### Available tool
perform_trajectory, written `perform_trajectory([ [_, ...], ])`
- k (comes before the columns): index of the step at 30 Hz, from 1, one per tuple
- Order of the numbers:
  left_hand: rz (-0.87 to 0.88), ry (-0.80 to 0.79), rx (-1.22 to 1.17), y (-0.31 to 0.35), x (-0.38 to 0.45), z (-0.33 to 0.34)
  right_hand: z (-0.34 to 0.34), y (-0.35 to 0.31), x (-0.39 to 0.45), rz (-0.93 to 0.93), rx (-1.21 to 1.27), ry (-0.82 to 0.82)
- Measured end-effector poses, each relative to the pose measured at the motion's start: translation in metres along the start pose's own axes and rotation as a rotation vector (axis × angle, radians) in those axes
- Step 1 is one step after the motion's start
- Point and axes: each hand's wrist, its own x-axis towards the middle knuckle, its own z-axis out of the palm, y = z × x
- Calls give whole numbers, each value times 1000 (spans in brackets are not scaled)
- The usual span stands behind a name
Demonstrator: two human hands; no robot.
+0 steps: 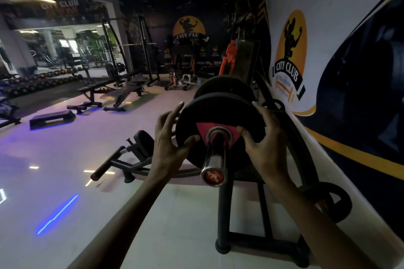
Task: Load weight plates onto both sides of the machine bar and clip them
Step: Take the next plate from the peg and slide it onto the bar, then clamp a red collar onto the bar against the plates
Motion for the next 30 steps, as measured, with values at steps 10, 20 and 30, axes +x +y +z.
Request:
perform_trajectory([
  [10,44,4,276,-60,95,55,55,63,86,-40,-192,-60],
  [20,189,-183,2,-98,139,58,56,65,118,11,-187,-68],
  [30,232,-169,-52,-81,179,55,90,35,243,318,-358,-141],
])
